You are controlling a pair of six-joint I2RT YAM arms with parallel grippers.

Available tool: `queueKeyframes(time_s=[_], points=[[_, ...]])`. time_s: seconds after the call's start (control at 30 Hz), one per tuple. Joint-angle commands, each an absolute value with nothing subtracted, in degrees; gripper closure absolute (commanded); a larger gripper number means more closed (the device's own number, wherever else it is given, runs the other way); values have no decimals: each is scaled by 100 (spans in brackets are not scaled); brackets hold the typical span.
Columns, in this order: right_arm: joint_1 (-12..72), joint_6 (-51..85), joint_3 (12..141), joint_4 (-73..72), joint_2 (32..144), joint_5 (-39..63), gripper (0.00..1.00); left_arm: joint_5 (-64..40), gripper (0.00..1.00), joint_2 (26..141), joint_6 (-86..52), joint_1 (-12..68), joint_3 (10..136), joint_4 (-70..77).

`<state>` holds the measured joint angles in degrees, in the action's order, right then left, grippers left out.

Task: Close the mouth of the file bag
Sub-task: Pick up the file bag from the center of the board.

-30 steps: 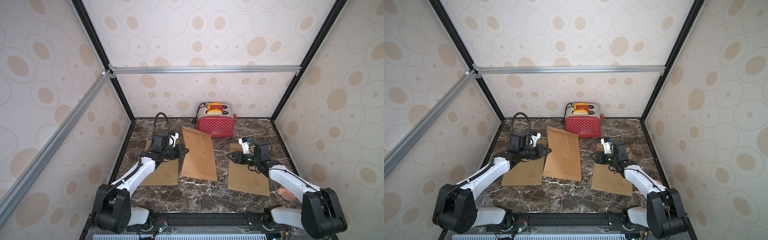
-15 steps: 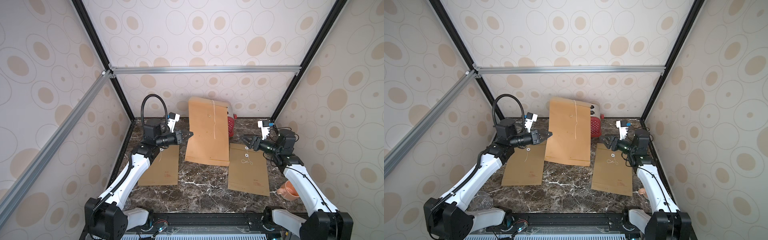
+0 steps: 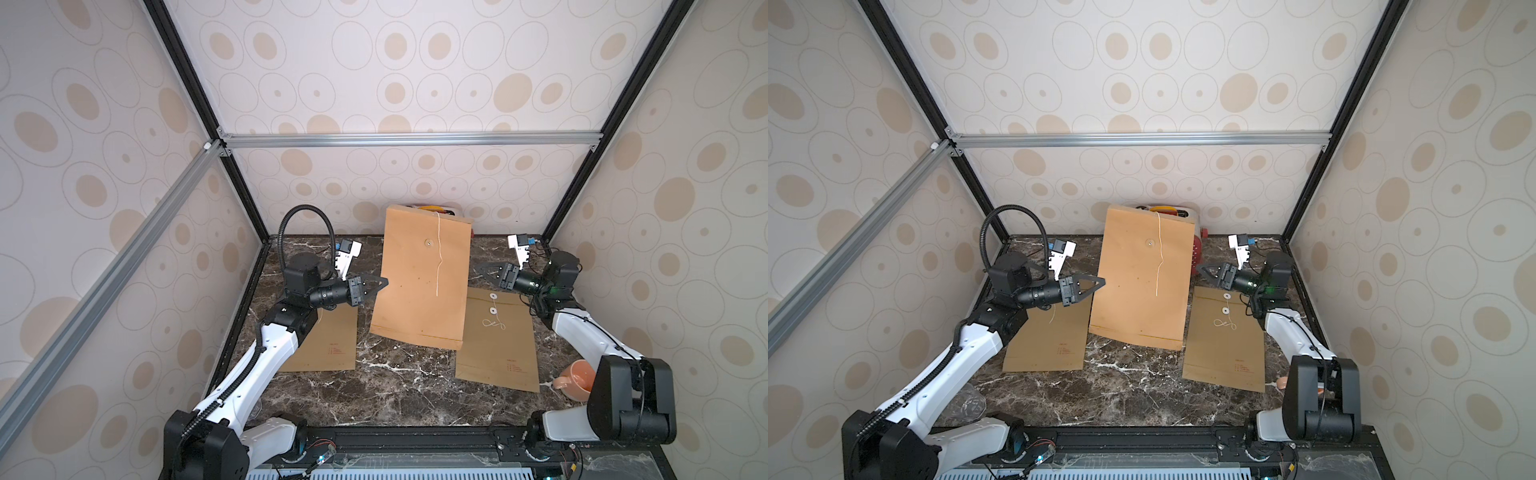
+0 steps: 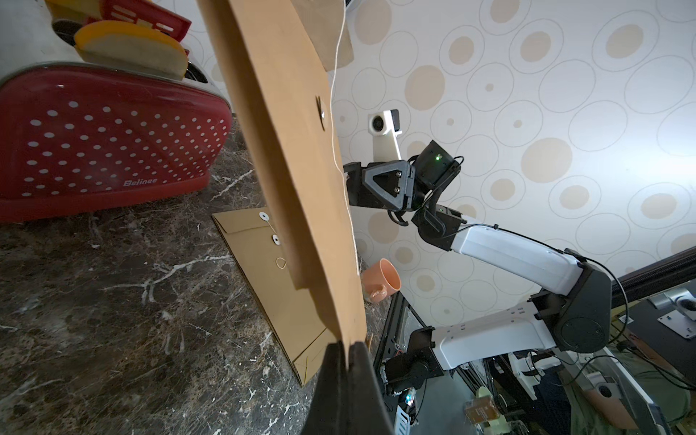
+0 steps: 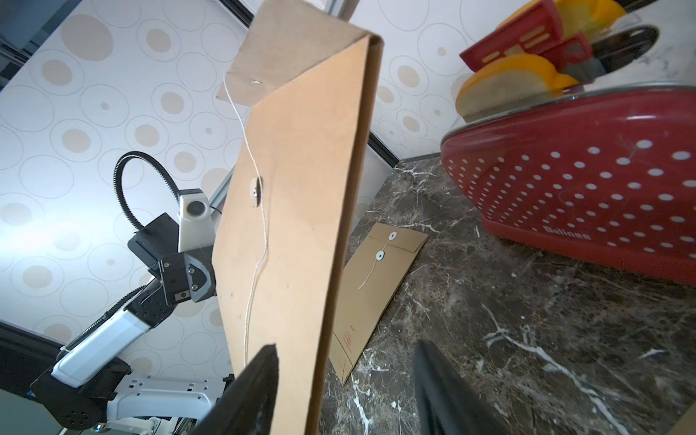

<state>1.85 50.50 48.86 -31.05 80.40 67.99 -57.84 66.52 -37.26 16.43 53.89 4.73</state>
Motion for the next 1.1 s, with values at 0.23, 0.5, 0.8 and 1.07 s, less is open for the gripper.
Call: queueKeyframes(time_s=[0.23,0.5,0.8,1.07], points=[[645,5548,5369,-3981,8324,7003,43,-5949,100,6497,-3681,1664,5383,826],[958,5587,5507,-3972,8507,6816,71,-5916,100,6656,-3574,1668,5449,562],[958,5153,5300,-3400,7727,6668,100,-5753,60,6597,-3070,1620,5623,-156],[958,4104,5311,-1729,6337,6763,100,-4891,17,6244,-3639,1217,5765,373]])
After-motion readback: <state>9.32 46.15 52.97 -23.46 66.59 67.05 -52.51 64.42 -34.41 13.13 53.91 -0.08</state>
